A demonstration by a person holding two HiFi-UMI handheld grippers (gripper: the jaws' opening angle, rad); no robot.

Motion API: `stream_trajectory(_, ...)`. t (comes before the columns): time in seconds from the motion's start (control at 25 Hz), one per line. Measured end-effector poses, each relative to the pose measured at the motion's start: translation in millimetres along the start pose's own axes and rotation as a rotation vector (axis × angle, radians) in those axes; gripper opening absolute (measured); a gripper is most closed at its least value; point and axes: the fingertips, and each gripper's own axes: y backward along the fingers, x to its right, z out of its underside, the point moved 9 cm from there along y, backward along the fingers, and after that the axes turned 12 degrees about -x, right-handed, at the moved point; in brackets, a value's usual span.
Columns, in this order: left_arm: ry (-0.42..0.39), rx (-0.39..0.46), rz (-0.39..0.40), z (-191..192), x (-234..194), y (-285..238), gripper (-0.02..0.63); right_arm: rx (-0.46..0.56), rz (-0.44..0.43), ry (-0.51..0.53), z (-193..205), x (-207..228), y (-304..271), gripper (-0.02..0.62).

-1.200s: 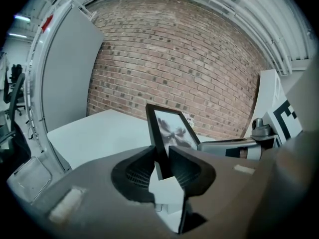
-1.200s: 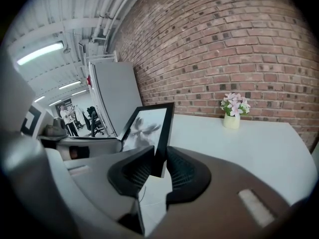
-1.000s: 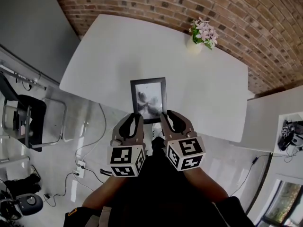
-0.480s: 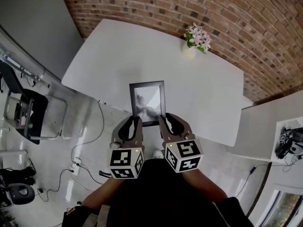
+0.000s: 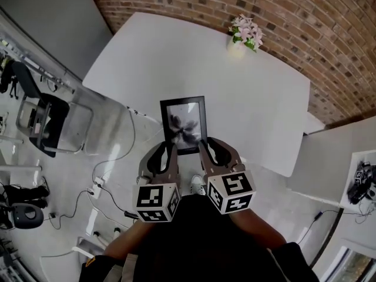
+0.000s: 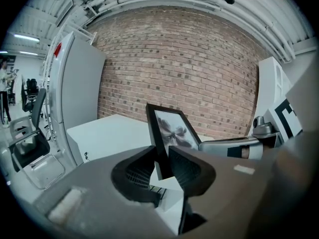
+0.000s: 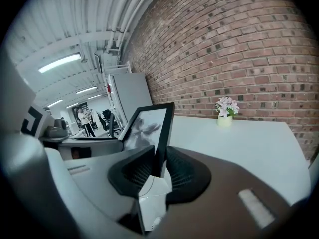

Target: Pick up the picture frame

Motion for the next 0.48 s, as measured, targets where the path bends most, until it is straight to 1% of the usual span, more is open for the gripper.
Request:
stream_trajectory(0.16, -0.003, 0.009, -0.028, 9.2, 12.7, 12.9, 0.084, -0.001, -0.030, 0.005, 9.2, 0.6, 11.5, 0.077)
stream_trajectory(0.32, 0.009, 0.020, -0.045, 15.3, 10.9, 26.3, 0.083, 0.004, -0.044, 0.021, 13.4, -10.8, 17.4, 0.077)
stream_trajectory(0.48, 0.011, 0.034, -0.045, 12.8, 9.0, 30.3, 0.083, 0.006, -0.042, 0.021, 10.5, -14.7, 18.4, 0.077)
